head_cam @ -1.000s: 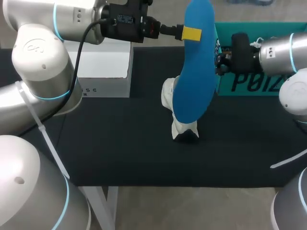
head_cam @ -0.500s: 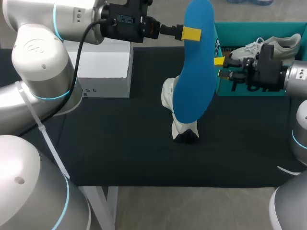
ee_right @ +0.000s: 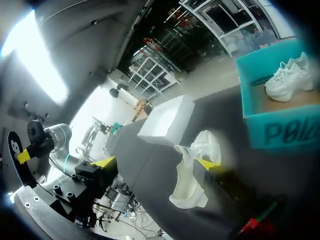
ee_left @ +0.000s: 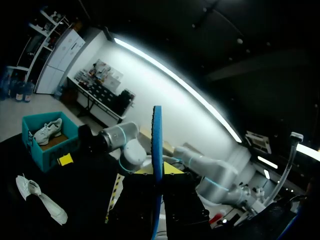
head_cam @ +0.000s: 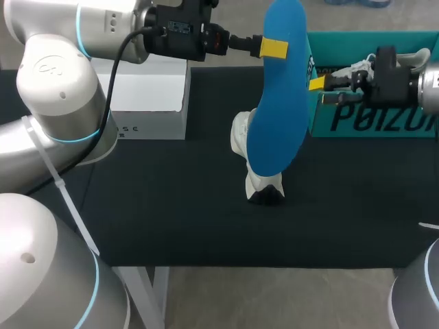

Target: Take the shoe out of the shoebox, open the shoe tongue, remove and reinsert the insole, then place the shoe into the shoebox

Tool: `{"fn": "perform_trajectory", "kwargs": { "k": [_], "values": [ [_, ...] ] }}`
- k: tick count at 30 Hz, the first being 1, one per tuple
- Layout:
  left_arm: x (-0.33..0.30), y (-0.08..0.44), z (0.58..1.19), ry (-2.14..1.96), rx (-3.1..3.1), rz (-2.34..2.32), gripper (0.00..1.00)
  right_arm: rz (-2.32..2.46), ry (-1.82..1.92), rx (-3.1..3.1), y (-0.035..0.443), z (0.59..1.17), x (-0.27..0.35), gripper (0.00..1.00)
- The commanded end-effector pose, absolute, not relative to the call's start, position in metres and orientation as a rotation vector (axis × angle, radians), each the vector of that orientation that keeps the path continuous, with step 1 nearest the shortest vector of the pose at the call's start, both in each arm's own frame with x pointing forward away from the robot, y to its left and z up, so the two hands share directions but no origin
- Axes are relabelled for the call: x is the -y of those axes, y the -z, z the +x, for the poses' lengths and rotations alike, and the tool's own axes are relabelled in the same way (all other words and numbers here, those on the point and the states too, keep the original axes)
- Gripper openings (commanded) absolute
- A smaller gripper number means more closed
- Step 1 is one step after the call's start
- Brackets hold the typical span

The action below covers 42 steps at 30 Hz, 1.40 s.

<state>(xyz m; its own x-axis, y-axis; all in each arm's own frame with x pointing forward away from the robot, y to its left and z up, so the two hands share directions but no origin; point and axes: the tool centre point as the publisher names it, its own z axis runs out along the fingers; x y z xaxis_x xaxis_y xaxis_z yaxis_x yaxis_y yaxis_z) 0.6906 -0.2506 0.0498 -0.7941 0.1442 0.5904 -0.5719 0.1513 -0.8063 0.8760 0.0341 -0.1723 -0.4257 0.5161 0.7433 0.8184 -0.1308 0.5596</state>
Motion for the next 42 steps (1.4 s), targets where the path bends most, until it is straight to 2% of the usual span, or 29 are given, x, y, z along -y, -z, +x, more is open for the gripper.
{"fn": "perform_trajectory", "kwargs": {
  "k": [1, 18, 21, 26, 31, 38, 42],
  "values": [
    [0.251, -0.05, 0.691, -1.696, 1.885, 0.406, 0.0, -1.471, 1.486, 1.951, 0.165, 0.88, -0.029, 1.0],
    [0.251, -0.05, 0.691, -1.696, 1.885, 0.406, 0.0, -1.504, 1.514, 2.0, 0.162, 0.888, -0.019, 1.0],
    [0.251, -0.05, 0.691, -1.696, 1.885, 0.406, 0.0, -1.604, 1.335, 1.882, 0.167, 0.895, -0.006, 1.0],
    [0.251, -0.05, 0.691, -1.696, 1.885, 0.406, 0.0, -1.571, 1.212, 1.799, 0.152, 0.899, 0.009, 1.0],
    [0.251, -0.05, 0.691, -1.696, 1.885, 0.406, 0.0, -1.473, 1.265, 1.733, 0.138, 0.908, 0.017, 1.0],
    [0.251, -0.05, 0.691, -1.696, 1.885, 0.406, 0.0, -1.399, 1.393, 1.565, 0.127, 0.926, 0.003, 1.0],
    [0.251, -0.05, 0.691, -1.696, 1.885, 0.406, 0.0, -1.459, 1.327, 1.497, 0.125, 0.934, -0.012, 1.0]
  ]
}}
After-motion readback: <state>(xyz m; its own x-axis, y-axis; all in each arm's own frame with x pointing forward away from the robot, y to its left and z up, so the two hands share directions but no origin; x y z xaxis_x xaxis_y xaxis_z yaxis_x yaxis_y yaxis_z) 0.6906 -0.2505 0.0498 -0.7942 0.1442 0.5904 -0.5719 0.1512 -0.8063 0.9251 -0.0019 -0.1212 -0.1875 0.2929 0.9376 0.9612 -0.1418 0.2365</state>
